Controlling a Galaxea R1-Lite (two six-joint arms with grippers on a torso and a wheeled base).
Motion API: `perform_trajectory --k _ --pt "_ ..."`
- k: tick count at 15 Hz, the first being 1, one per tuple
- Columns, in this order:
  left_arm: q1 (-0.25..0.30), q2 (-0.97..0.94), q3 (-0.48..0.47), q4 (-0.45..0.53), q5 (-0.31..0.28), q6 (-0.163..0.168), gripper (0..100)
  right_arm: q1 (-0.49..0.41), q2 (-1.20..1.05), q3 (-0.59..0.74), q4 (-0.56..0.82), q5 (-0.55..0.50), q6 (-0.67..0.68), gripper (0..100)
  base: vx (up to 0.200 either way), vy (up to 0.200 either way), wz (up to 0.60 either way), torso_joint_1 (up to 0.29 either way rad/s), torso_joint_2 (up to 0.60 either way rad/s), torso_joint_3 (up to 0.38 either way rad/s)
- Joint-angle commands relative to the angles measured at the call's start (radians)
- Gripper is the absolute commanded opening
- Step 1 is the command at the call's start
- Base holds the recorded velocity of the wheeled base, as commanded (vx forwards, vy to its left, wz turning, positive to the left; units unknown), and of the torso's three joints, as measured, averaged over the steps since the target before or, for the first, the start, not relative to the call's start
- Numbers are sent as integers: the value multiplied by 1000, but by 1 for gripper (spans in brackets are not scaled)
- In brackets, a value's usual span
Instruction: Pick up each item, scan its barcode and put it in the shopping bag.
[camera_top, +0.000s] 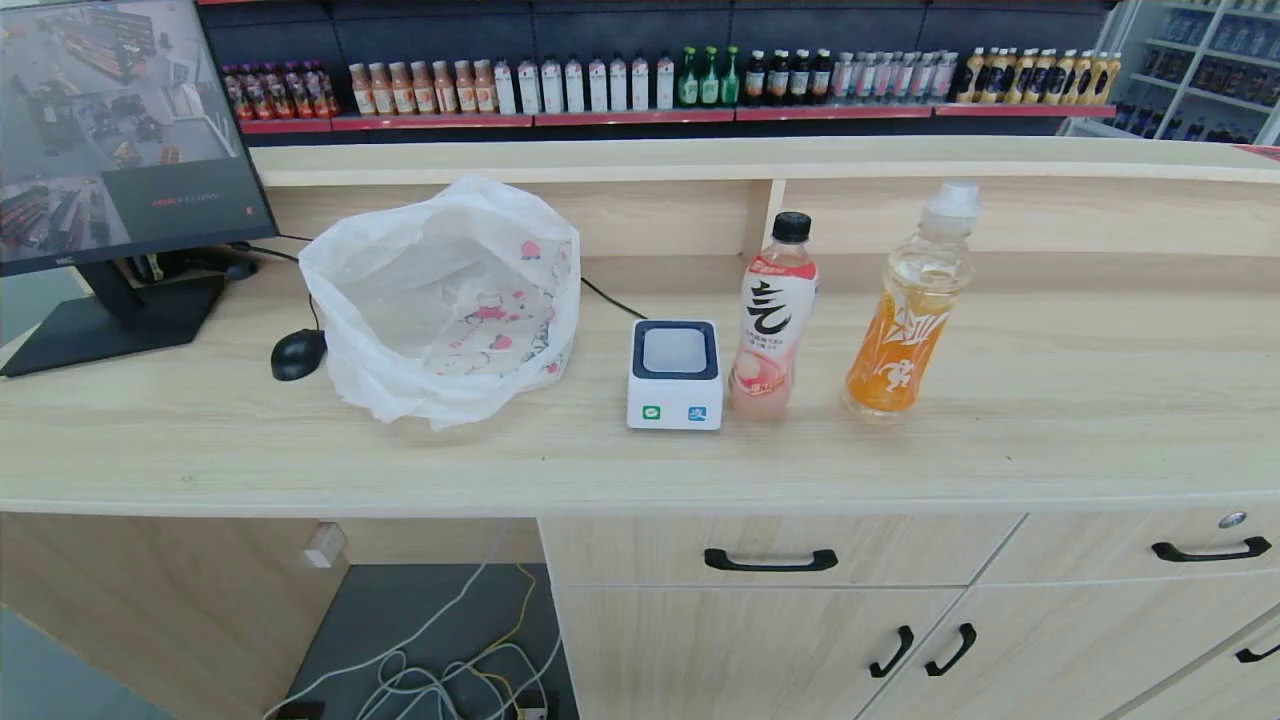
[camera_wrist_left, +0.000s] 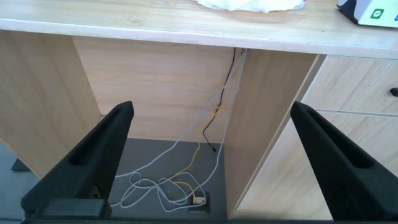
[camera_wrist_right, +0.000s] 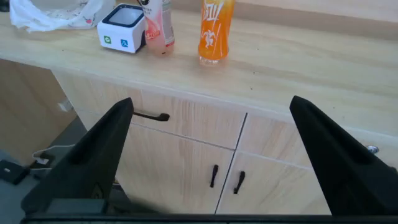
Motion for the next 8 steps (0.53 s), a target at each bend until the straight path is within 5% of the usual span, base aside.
perform_trajectory --k 1,8 --pt "-1 0 0 0 0 0 100 108 189 -23 -87 4 -26 100 0 0 0 0 0 0" --pt "-1 0 0 0 0 0 100 244 406 -37 -222 -7 -72 100 0 0 0 0 0 0"
